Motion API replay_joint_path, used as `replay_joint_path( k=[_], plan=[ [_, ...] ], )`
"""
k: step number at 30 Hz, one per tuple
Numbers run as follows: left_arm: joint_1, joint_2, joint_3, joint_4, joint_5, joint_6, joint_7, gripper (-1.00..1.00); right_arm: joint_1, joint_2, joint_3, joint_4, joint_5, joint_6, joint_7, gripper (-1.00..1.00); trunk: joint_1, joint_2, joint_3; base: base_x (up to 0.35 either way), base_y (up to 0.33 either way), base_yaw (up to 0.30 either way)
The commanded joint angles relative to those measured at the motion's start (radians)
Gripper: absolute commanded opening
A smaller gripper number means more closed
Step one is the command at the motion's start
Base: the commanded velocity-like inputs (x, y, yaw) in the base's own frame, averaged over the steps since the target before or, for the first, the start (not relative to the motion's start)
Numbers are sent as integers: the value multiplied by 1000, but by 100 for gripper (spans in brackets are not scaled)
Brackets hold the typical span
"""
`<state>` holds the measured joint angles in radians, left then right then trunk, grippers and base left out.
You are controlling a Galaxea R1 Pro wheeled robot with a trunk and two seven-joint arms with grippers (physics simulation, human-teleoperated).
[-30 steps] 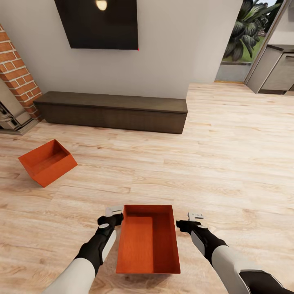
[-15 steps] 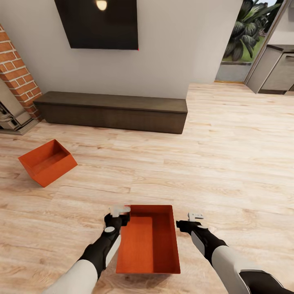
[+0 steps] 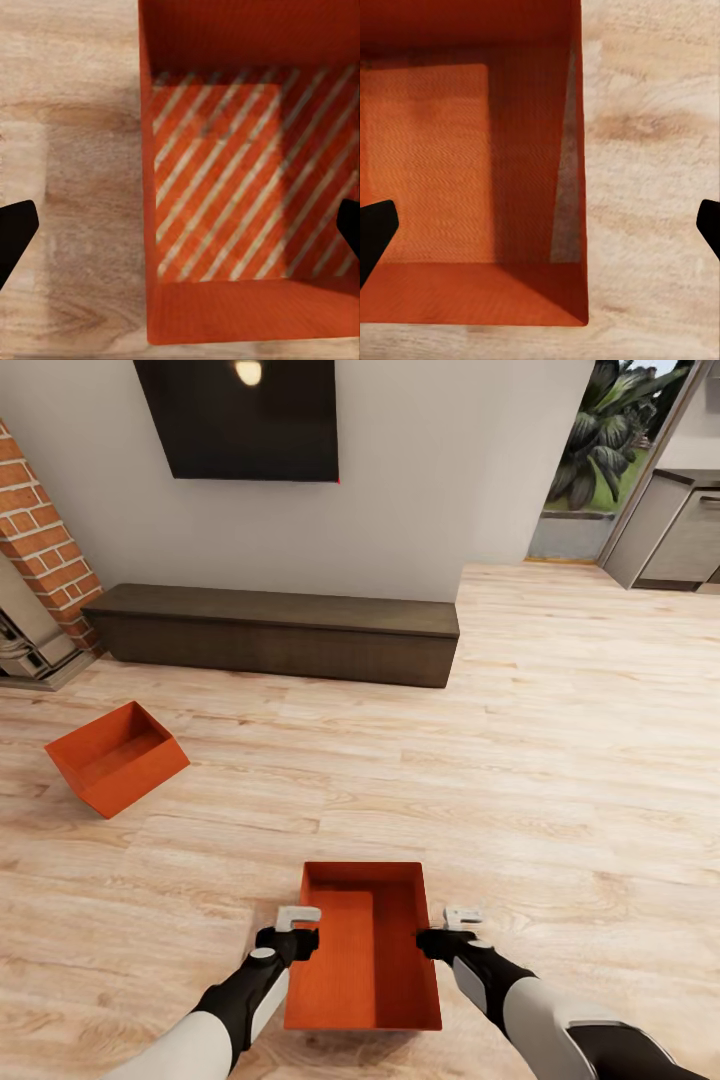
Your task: Move the two storage containers from the living room to the garage. In the garage, place one container on the floor and stack the other container on top of it (either order is fine).
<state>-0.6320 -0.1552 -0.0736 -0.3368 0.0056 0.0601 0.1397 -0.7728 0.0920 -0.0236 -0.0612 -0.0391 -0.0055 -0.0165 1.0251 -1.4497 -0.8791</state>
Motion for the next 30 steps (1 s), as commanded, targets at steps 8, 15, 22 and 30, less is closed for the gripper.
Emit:
replay_joint_path(
  k=[8,15,22,30],
  plan=[
    [0,6,17,-19,3,-6,18,100,-1,21,0,47,40,-67,-12,100,0,0,-1,0,0,0],
    [0,12,110,-36,15,-6,20,100,-2,23,-1,47,41,-66,-11,100,0,0,-1,0,0,0],
    [0,16,111,-47,14,-6,49,100,-1,23,0,47,41,-66,-12,100,0,0,-1,0,0,0],
    [0,14,115,-37,18,-8,70,100,-1,22,-2,47,44,-67,-14,100,0,0,-1,0,0,0]
  ],
)
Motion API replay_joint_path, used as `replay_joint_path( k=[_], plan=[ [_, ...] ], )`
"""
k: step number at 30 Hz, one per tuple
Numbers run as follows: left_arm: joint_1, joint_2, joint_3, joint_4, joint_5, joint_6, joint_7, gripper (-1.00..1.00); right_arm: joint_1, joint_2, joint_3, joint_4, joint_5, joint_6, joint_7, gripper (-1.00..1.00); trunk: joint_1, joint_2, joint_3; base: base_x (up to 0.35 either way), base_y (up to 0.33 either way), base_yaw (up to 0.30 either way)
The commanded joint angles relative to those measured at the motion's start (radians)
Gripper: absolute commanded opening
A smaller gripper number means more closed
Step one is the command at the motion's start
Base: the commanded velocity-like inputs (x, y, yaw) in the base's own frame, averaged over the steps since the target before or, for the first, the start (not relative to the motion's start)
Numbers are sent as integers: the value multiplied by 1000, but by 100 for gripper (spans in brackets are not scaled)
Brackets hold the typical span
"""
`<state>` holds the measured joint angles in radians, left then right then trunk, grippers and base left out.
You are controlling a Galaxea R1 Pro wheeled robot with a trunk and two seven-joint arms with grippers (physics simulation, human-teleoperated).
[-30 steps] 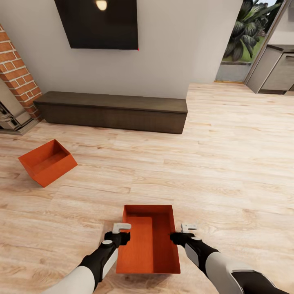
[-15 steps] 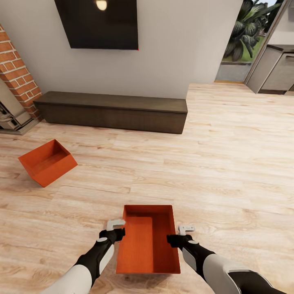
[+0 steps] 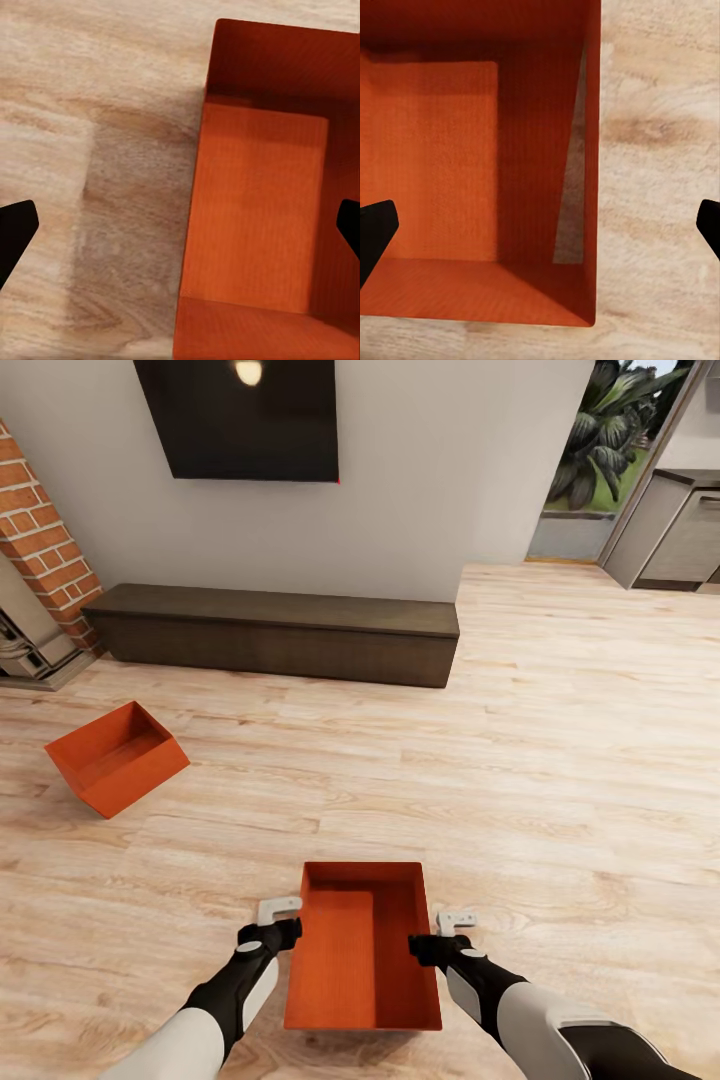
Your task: Move the two storage containers from the living room to the garage. In the garage, place one container on the floor and stack the other container on top of it (either order is fine).
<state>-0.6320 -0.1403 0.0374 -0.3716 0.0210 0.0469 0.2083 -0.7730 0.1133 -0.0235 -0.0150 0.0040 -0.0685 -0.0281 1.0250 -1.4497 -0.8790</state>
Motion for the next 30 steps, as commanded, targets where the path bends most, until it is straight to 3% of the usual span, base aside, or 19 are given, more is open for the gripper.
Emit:
replay_joint_path(
  k=[1,20,30],
  plan=[
    [0,0,5,-3,4,4,1,100,-1,0,-2,1,0,-4,-3,100,0,0,-1,0,0,0],
    [0,-4,1,-3,5,15,3,100,-1,-3,-3,1,-1,-2,-3,100,0,0,-1,0,0,0],
    [0,-3,1,-3,6,15,3,100,-1,-4,-3,1,2,-1,-3,100,38,-70,-32,0,0,0]
  ],
)
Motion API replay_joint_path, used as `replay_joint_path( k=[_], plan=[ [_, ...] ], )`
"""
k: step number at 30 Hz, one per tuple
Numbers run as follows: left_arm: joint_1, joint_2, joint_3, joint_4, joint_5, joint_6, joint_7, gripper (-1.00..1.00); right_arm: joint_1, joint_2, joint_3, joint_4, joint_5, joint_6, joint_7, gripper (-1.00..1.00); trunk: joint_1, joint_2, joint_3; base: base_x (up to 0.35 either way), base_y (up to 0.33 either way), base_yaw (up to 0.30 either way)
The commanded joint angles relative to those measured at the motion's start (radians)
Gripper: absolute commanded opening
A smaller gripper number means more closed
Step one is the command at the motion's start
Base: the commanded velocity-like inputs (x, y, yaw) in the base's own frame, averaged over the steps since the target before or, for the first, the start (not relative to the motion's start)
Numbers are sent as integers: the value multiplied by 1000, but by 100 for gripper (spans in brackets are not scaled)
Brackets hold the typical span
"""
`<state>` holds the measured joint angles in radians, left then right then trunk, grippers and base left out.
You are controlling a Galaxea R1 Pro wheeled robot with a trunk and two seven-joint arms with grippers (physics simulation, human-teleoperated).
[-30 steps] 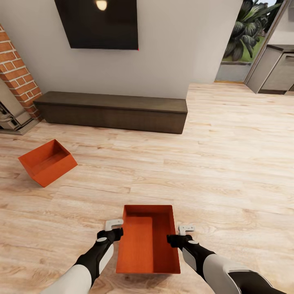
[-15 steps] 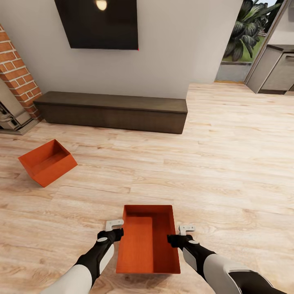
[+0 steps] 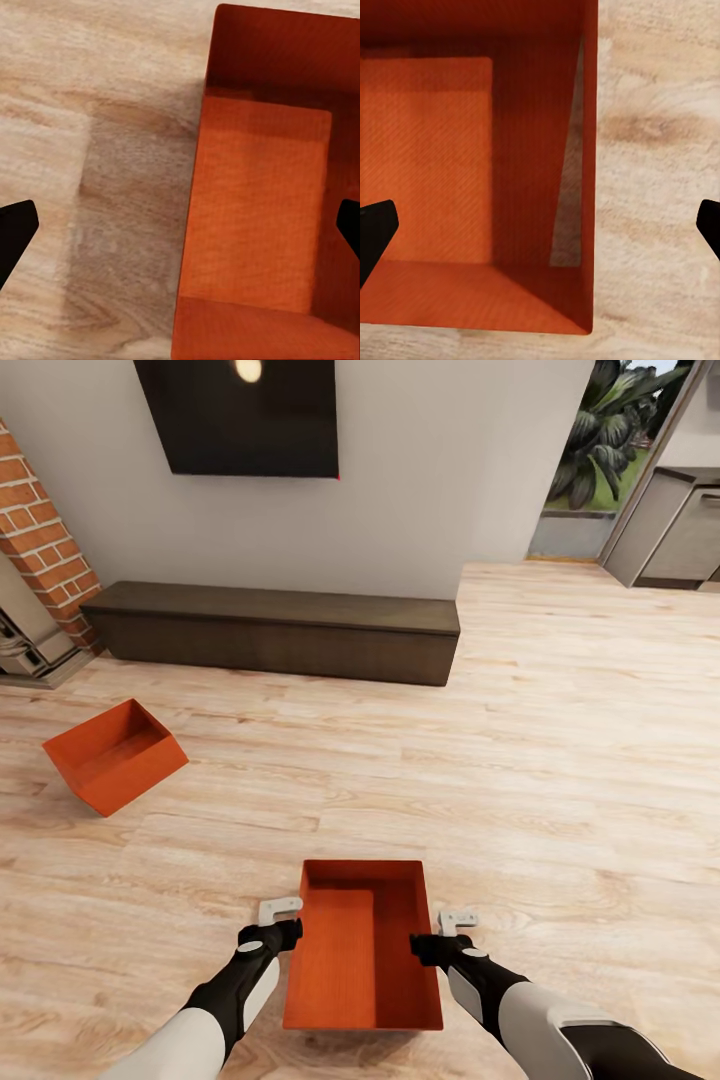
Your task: Move the two storage containers from the living room to the garage. In the garage, place one container on the floor and stack the other container on top of it (either order is fine).
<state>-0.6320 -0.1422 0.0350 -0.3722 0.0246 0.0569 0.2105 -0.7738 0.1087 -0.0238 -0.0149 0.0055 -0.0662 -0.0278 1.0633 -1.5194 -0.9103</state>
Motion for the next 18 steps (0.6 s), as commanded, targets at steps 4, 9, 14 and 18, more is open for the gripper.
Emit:
replay_joint_path(
  k=[4,9,14,18],
  plan=[
    [0,-1,4,-2,3,6,1,100,-1,0,-2,1,2,-5,-3,100,15,-29,-13,0,0,0],
    [0,-1,5,-2,3,6,1,100,-1,1,-2,1,1,-5,-2,100,35,-64,-29,0,0,0],
    [0,0,5,-1,3,6,1,100,-1,-4,-1,1,-3,-5,-1,100,54,-99,-45,0,0,0],
    [0,0,5,-1,3,6,1,100,-1,-10,-1,4,-9,-11,4,100,69,-127,-57,0,0,0]
  ],
)
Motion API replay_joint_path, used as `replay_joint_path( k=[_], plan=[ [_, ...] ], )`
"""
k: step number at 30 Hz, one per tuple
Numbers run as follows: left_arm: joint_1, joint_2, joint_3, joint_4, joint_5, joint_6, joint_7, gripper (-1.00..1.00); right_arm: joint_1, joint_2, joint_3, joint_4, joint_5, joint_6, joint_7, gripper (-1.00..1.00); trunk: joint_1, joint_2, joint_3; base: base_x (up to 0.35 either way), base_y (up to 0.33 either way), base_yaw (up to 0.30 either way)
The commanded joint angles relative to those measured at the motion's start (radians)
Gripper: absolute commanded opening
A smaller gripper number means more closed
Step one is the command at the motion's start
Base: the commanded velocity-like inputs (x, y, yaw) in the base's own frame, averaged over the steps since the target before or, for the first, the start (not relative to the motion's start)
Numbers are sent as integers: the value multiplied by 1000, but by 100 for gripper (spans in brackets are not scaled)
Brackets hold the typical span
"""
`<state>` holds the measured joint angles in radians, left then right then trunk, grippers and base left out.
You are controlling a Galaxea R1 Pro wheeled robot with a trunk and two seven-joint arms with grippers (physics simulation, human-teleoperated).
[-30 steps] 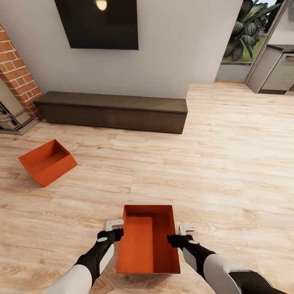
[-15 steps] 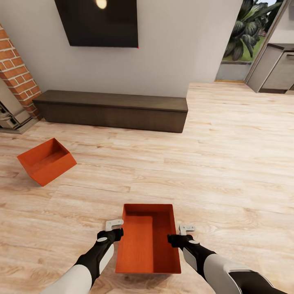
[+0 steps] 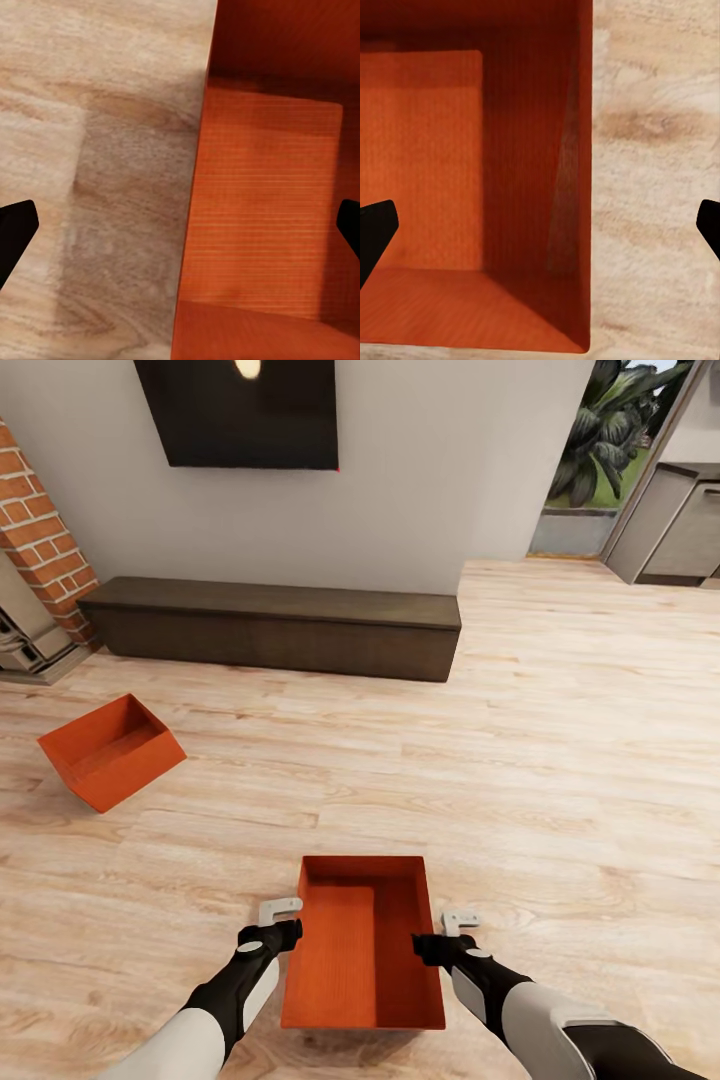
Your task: Move the two storage containers from the living room to the garage. In the garage, place one container on the floor and stack the other container on top of it (either order is fine).
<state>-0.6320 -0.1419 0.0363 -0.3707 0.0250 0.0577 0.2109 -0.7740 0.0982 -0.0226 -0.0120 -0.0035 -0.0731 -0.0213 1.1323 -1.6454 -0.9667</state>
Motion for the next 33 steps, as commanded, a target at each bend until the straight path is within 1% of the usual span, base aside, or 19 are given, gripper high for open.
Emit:
replay_joint_path(
  k=[1,11,30,33],
  plan=[
    [0,-1,4,-2,3,5,2,100,-1,-2,-2,1,-1,-5,0,100,4,-8,-4,0,0,0],
    [0,1,4,1,3,5,4,100,-1,0,-2,1,4,-7,1,100,42,-78,-35,0,0,0],
    [0,4,3,3,1,5,4,100,-1,-5,-2,1,5,-2,-7,100,115,-211,-95,0,0,0],
    [0,4,2,3,1,6,4,100,-1,-5,-2,1,5,-2,-9,100,115,-211,-95,0,0,0]
  ],
)
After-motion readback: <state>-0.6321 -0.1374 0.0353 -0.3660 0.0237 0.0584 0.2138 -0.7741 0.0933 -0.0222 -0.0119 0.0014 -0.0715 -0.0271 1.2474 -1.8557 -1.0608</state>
